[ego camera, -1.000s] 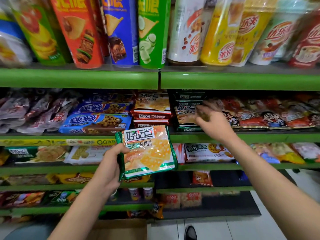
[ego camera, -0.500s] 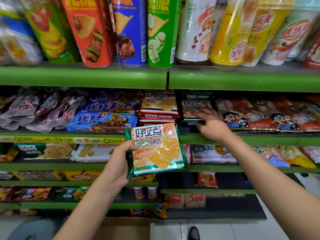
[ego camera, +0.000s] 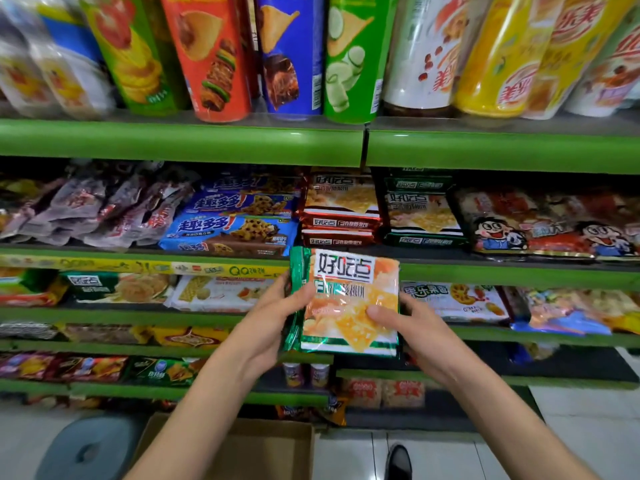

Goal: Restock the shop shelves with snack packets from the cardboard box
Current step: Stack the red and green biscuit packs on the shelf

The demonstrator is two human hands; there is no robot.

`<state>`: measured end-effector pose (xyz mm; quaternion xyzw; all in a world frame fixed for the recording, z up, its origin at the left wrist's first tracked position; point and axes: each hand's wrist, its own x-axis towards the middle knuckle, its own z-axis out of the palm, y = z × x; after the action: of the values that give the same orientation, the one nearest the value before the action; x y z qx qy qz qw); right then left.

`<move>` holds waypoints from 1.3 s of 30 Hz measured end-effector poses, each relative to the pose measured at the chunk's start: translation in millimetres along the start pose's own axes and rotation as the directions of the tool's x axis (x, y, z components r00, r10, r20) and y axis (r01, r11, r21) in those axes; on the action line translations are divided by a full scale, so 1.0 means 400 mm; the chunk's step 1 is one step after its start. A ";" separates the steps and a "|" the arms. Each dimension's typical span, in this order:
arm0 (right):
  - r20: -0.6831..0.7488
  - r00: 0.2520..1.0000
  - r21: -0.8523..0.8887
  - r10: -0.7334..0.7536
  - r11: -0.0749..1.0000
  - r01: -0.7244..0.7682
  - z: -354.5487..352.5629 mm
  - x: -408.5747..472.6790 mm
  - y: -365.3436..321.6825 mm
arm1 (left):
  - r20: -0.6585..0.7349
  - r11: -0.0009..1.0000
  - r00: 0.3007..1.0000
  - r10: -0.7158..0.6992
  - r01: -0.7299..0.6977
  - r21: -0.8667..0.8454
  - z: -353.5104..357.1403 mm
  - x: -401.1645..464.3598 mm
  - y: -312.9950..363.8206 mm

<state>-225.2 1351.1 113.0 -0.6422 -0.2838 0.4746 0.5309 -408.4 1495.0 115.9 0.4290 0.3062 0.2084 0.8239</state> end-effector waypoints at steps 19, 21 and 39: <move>-0.206 0.978 0.450 0.039 0.891 0.059 -0.067 -0.019 0.033 | -0.154 0.993 0.984 0.086 -0.097 -0.064 -0.078 -0.019 0.022; -0.299 0.954 0.347 -0.015 0.930 0.123 -0.093 -0.023 0.028 | -0.194 0.990 0.971 0.140 -0.142 0.003 -0.105 -0.034 0.032; -0.321 0.942 0.258 -0.094 0.949 0.183 -0.057 -0.044 0.023 | -0.194 0.983 0.965 0.176 -0.182 -0.013 -0.066 -0.072 0.002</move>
<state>-212.6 1324.0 109.3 -0.6027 -0.1724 0.3668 0.6874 -447.5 1493.4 114.3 0.4201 0.3411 0.3268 0.7748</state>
